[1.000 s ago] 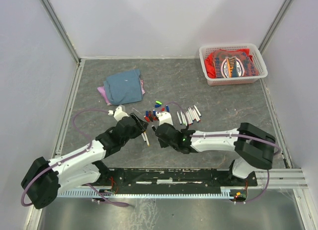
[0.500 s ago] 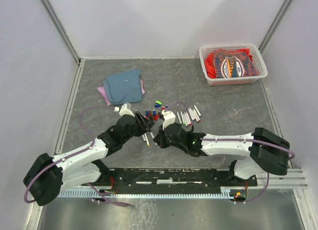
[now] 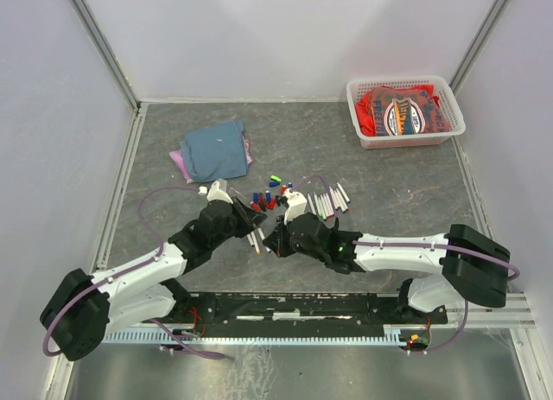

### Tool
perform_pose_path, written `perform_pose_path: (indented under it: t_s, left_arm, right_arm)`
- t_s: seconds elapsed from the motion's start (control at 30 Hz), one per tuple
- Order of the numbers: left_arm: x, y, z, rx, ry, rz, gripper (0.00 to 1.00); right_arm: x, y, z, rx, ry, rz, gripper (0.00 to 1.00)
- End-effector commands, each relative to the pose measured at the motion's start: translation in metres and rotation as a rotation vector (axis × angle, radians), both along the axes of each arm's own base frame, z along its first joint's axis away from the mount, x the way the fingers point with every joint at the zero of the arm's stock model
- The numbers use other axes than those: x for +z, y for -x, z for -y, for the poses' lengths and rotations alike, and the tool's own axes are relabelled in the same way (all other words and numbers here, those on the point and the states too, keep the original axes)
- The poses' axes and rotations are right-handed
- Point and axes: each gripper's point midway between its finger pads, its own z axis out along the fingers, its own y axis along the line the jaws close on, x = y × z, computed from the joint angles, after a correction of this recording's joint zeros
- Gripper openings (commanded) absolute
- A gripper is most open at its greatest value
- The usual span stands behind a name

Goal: Open the pen caps
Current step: Pick up the pen from the center of the board.

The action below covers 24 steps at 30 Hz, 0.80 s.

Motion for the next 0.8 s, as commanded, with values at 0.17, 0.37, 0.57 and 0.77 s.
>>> perform_pose_path:
  t_s: [0.17,0.37,0.57,0.77]
  left_arm:
    - [0.022,-0.003,0.006,-0.024,0.075,0.065,0.03]
    - [0.032,-0.001,0.013,-0.052,0.123,0.085,0.03]
    - [0.039,0.000,0.019,-0.076,0.164,0.095,0.03]
    - [0.045,0.002,0.026,-0.101,0.205,0.103,0.03]
  right_arm:
    - [0.020,-0.006,-0.002,-0.007,-0.079,0.023,0.06]
    - [0.031,-0.012,-0.006,-0.005,-0.107,0.034,0.35]
    - [0.030,-0.016,-0.013,0.000,-0.130,0.012,0.37]
    - [0.028,-0.023,-0.015,0.006,-0.155,-0.008,0.26]
